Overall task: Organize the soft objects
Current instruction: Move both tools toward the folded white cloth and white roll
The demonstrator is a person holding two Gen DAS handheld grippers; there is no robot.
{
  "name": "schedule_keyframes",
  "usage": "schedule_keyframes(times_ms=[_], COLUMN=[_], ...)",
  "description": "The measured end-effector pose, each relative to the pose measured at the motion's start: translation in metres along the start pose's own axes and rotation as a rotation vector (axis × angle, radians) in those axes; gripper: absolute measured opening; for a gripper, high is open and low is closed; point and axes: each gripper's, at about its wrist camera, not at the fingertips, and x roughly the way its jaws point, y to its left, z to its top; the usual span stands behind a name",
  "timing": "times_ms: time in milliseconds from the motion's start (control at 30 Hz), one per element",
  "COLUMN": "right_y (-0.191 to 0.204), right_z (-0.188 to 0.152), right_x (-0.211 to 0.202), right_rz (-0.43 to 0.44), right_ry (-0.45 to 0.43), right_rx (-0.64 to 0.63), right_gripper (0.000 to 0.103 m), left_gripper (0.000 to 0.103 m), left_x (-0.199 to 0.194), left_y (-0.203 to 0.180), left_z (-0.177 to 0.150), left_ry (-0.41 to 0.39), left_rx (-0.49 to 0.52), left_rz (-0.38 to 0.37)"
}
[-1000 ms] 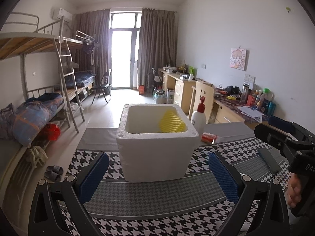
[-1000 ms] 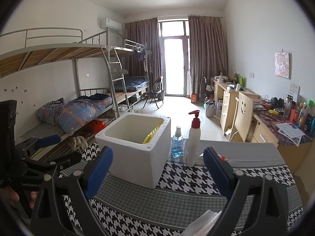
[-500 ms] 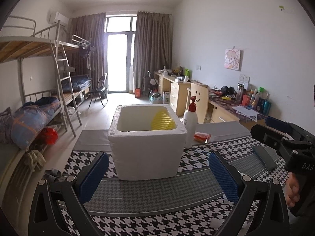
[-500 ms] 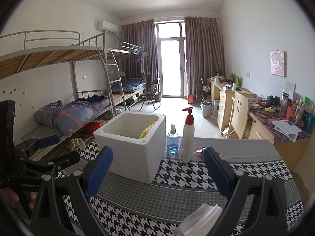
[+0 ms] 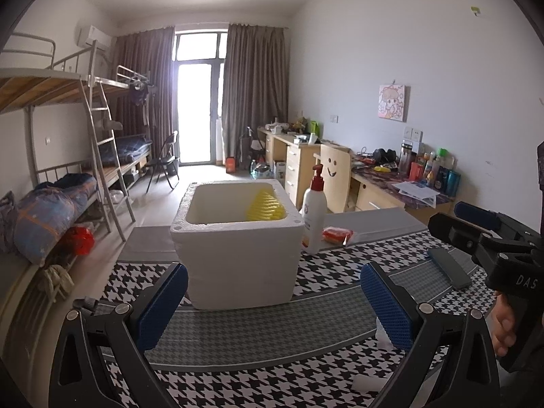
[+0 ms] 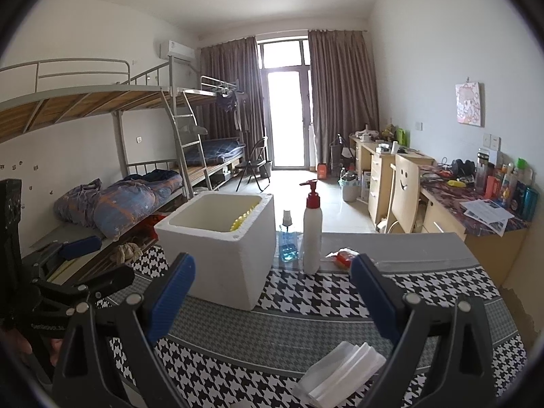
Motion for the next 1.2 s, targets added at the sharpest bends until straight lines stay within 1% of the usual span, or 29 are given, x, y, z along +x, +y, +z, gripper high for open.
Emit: schedule_keyframes(times_ms=[367, 733, 967, 1200], right_y=[-0.009, -0.013, -0.020, -0.024], right_z=[-0.010, -0.017, -0.020, -0.025], right_x=[-0.006, -0.011, -0.014, -0.016], right_rz=[-0.022, -0.050, -0.058, -0.086], right_ry=[0.004, 0.004, 0.005, 0.012], right_rx=[0.029, 0.039, 0.049, 0.050], right_gripper=[0.095, 0.095, 0.095, 0.095], left_gripper=[0.102, 0.102, 0.102, 0.102], left_x=[0.003, -0.001, 0.001, 0.004], left_y=[-0.017, -0.030, -0.035, -0.042], left_z=[-0.008, -0.015, -0.020, -0.026], left_ry=[0.010, -0.001, 0.010, 0.017], left_rx=[0.012, 0.036, 0.030, 0.041], left_rz=[-0.028, -0.052, -0.083, -0.110])
